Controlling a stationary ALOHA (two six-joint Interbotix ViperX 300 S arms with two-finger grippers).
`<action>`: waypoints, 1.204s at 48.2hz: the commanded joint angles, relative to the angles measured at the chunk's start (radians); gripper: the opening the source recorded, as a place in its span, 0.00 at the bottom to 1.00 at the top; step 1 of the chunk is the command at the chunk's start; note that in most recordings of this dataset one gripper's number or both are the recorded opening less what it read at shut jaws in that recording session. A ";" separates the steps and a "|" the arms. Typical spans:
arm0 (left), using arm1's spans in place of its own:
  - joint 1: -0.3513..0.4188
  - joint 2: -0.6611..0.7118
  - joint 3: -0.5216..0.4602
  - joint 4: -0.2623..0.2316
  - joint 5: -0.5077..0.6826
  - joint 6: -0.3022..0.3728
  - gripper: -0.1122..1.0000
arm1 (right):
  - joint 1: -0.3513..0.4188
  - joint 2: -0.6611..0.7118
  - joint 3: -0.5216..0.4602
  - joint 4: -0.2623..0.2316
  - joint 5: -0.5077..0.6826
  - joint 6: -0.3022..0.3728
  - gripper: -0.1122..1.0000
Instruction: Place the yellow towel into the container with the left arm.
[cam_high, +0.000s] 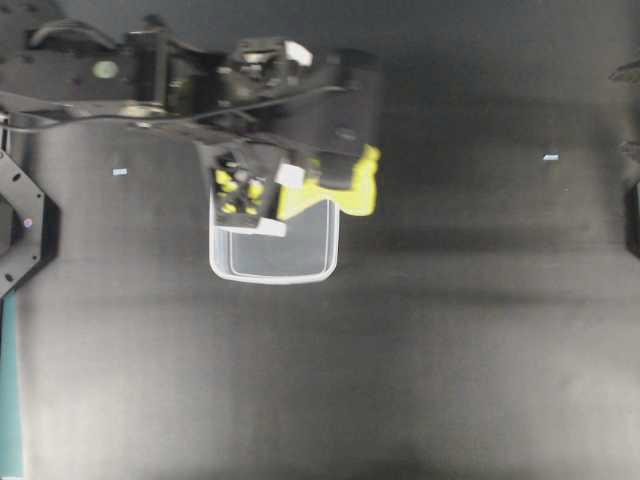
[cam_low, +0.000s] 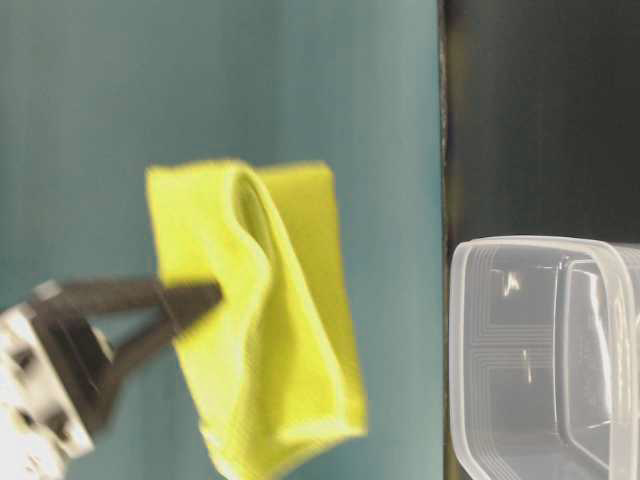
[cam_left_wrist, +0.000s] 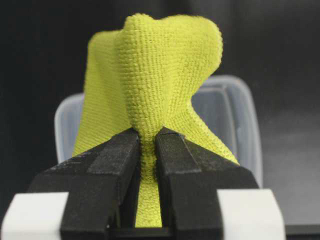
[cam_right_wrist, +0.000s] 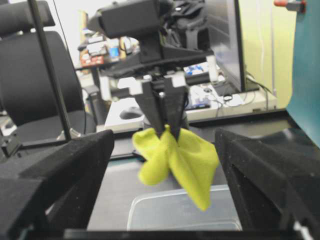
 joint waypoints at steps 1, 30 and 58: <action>0.000 -0.058 0.051 0.003 -0.037 0.000 0.16 | 0.000 0.006 -0.020 0.003 -0.009 -0.002 0.81; -0.002 -0.035 0.104 0.003 -0.051 -0.002 0.16 | 0.000 0.006 -0.015 0.003 -0.009 -0.002 0.81; -0.002 0.000 0.149 0.003 -0.051 -0.005 0.18 | 0.000 0.006 -0.014 0.003 -0.009 -0.002 0.81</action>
